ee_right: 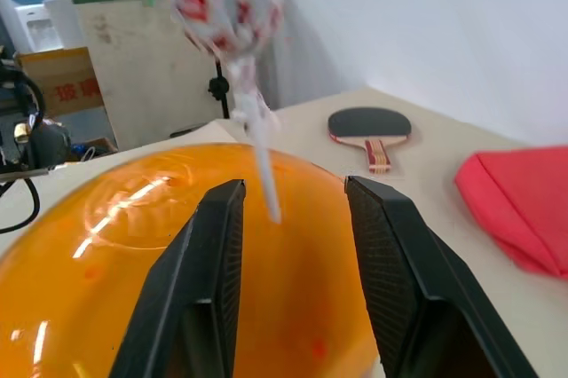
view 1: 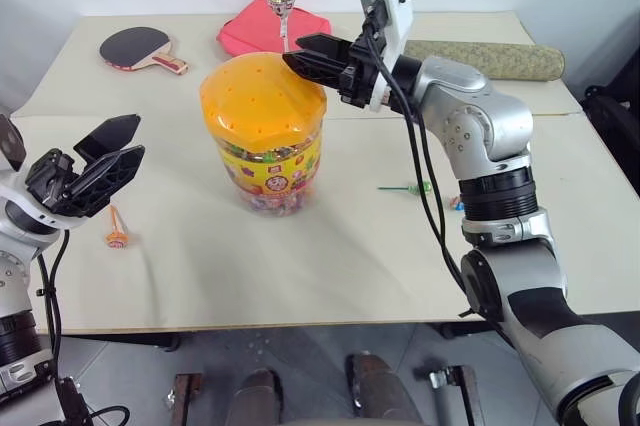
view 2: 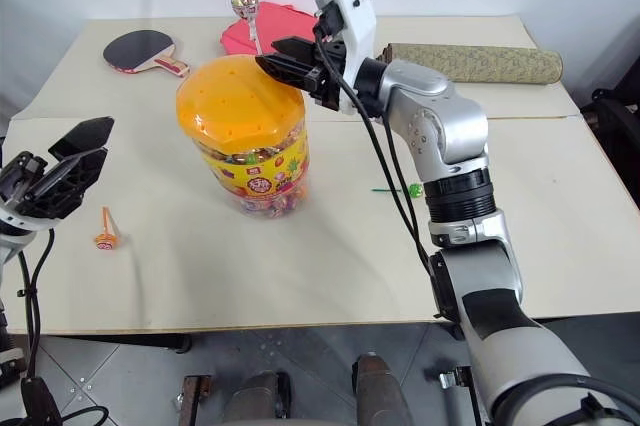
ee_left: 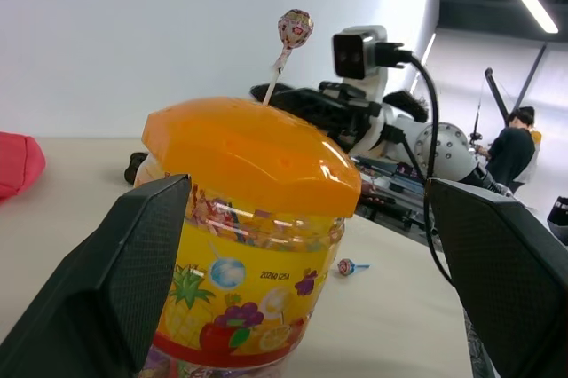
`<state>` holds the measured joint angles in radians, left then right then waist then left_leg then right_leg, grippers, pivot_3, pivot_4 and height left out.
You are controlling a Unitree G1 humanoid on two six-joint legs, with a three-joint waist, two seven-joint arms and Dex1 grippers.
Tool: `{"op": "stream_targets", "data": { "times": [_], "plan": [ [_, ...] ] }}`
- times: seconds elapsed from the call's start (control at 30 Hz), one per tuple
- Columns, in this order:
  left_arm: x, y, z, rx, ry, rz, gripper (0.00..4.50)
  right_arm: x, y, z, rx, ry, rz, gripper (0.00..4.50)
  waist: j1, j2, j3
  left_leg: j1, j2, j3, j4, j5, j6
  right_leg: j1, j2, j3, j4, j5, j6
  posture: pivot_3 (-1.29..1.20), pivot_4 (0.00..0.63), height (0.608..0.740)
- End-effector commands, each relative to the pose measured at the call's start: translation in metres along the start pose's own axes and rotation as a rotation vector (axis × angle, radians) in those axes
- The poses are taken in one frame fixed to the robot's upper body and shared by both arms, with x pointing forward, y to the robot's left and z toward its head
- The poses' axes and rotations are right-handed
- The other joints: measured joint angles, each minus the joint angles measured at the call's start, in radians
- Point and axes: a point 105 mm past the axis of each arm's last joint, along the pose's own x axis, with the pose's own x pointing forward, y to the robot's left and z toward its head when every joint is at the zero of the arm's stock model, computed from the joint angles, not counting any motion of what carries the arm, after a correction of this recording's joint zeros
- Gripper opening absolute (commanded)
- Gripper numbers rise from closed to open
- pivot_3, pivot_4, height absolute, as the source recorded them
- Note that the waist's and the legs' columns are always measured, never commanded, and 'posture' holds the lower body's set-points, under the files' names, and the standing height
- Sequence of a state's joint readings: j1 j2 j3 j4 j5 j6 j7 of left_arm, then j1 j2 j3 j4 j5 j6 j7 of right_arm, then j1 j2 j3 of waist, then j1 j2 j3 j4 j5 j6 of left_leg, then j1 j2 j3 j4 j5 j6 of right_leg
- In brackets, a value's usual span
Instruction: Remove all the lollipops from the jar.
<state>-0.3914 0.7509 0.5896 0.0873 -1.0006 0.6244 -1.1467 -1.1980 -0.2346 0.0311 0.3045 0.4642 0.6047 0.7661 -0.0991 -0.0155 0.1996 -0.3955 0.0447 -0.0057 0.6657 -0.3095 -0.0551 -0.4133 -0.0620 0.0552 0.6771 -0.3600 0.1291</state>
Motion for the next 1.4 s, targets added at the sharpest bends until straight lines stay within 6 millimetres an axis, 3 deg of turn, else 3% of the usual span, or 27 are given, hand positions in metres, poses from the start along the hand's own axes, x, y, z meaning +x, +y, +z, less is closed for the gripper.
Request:
{"op": "stream_targets", "data": {
  "times": [0.03,0.1,0.2,0.33,0.53,0.6,0.77,0.9,0.97,1.07,1.17,1.3,1.4],
  "plan": [
    [0.004,-0.006,0.008,0.023,-0.026,-0.035,4.50,0.003,0.009,0.019,-0.032,-0.064,0.045,1.87,-0.006,0.000,0.000,0.000,0.000,0.000,0.000,0.000,0.000,0.000,0.000,0.000,0.000,0.000,0.000,0.00,0.150,0.740],
    [0.005,-0.006,0.009,0.021,-0.038,-0.033,4.50,0.005,0.010,0.017,-0.036,-0.061,0.047,1.87,-0.010,0.000,0.000,0.000,0.000,0.000,0.000,0.000,0.000,0.000,0.000,0.000,0.000,0.000,0.000,0.00,0.150,0.740],
    [0.006,-0.005,0.011,0.021,-0.048,-0.035,4.50,0.008,0.008,0.014,-0.029,-0.065,0.032,1.35,-0.014,0.000,0.000,0.000,0.000,0.000,0.000,0.000,0.000,0.000,0.000,0.000,0.000,0.000,0.000,0.00,0.150,0.740],
    [0.008,-0.003,0.013,0.023,-0.047,-0.040,4.50,0.009,0.006,0.013,-0.032,-0.078,0.020,0.03,-0.015,0.000,0.000,0.001,0.000,0.000,0.000,0.000,0.000,0.000,0.000,0.000,0.001,0.000,0.000,0.00,0.150,0.740],
    [0.013,-0.003,0.017,0.029,-0.063,-0.060,4.50,0.008,0.004,0.024,-0.065,-0.158,0.023,0.03,-0.015,0.000,0.000,0.001,0.000,0.001,0.001,0.000,0.000,0.000,0.000,0.001,0.001,0.000,0.000,0.00,0.150,0.740],
    [0.016,-0.003,0.018,0.031,-0.066,-0.072,4.50,0.003,0.002,0.038,-0.070,-0.234,0.029,0.03,-0.015,0.000,0.000,0.001,0.000,0.001,0.000,0.000,0.000,0.000,0.000,0.001,0.001,0.000,0.000,0.00,0.150,0.740],
    [0.024,-0.009,0.014,0.031,-0.024,-0.137,4.50,-0.031,-0.012,0.078,-0.103,-0.379,0.034,0.03,-0.013,0.000,0.000,0.001,0.000,0.001,0.000,0.000,0.000,0.000,0.000,0.000,0.001,0.000,0.000,0.00,0.150,0.740],
    [0.028,-0.016,0.005,0.033,0.075,-0.212,4.50,-0.071,-0.023,0.087,-0.148,-0.274,0.046,0.03,-0.004,0.000,0.000,0.001,-0.002,-0.001,0.000,0.000,0.000,0.002,0.000,-0.001,-0.001,0.000,0.000,0.00,0.150,0.740],
    [0.027,-0.020,-0.005,0.045,0.154,-0.252,4.50,-0.091,-0.025,0.073,-0.201,-0.125,0.052,0.03,-0.002,0.000,0.000,0.000,-0.002,0.000,-0.001,0.000,0.001,0.002,0.000,0.000,-0.003,0.000,0.001,0.00,0.150,0.740],
    [0.024,-0.027,-0.026,0.062,0.294,-0.329,4.50,-0.131,-0.029,0.029,-0.292,0.180,0.065,0.03,0.006,0.000,0.000,0.001,-0.007,0.001,-0.003,-0.001,0.002,0.002,0.001,0.000,-0.005,0.001,0.001,0.00,0.150,0.740],
    [0.021,-0.027,-0.037,0.099,0.357,-0.367,4.50,-0.158,-0.032,-0.006,-0.346,0.374,0.074,0.03,0.008,0.000,0.000,0.001,-0.007,0.004,-0.002,-0.001,0.002,0.001,0.000,0.002,-0.007,0.001,0.002,0.00,0.150,0.740],
    [0.021,-0.025,-0.047,0.128,0.392,-0.403,4.50,-0.218,-0.047,-0.081,-0.508,0.781,0.090,0.03,0.015,0.001,0.001,0.003,-0.008,0.013,-0.001,0.000,0.005,0.001,0.000,0.004,-0.011,0.001,0.002,0.00,0.150,0.740],
    [0.022,-0.021,-0.048,0.146,0.385,-0.393,4.50,-0.239,-0.055,-0.102,-0.501,0.858,0.045,0.03,0.018,0.000,0.001,0.004,-0.008,0.017,0.000,0.000,0.007,0.004,0.000,0.005,-0.013,0.001,0.003,0.00,0.150,0.740]
  ]
}}
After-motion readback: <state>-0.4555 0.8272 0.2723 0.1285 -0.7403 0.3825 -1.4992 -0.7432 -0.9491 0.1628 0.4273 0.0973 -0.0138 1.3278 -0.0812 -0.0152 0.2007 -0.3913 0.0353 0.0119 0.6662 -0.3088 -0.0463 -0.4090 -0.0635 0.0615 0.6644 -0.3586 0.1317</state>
